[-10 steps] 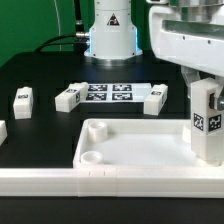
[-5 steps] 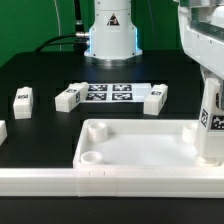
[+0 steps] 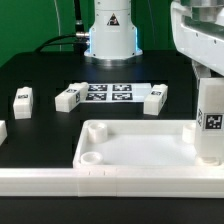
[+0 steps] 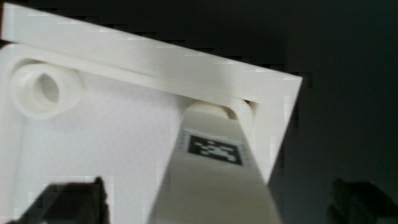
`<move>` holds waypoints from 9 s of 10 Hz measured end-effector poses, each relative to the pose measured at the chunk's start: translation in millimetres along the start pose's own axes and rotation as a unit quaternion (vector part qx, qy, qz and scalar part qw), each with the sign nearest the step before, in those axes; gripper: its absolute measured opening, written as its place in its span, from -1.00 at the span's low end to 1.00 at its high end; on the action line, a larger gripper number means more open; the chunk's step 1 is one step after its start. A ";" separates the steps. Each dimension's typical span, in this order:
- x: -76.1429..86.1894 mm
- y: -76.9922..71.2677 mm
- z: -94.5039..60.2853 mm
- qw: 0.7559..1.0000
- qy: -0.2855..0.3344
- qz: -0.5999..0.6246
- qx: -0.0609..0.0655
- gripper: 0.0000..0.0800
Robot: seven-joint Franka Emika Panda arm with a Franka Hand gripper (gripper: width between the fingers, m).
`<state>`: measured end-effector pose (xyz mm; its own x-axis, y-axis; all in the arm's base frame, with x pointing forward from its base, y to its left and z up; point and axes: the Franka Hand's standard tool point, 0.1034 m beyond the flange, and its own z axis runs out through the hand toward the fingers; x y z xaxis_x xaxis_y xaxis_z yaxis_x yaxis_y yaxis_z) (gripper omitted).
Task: Assemble desk
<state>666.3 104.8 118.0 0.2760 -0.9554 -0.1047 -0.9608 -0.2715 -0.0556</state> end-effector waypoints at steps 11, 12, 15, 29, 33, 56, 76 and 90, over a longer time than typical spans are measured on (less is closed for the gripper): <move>-1.6 5.2 3.1 0.897 0.010 -0.442 -0.023 0.62; -1.5 5.1 3.0 0.880 0.009 -0.474 -0.023 0.62; 0.8 5.2 4.0 0.829 0.011 -0.558 -0.026 0.62; 9.5 6.9 5.6 0.974 0.006 -0.227 0.005 -0.27; 7.3 6.5 6.2 0.997 0.002 -0.071 0.007 -0.27; 9.1 4.2 4.1 0.767 0.005 -0.642 -0.012 0.56; 13.8 4.7 5.7 0.995 0.008 -0.100 0.005 -0.15; 4.3 3.0 5.3 0.779 0.019 -0.627 -0.020 0.62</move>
Offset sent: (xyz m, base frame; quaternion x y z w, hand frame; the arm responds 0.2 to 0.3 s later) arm 0.0000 0.0000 0.0000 0.0000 0.0000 -0.1296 0.9916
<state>664.7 100.5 112.1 0.9975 0.0603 0.0361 0.0624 -0.9963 -0.0586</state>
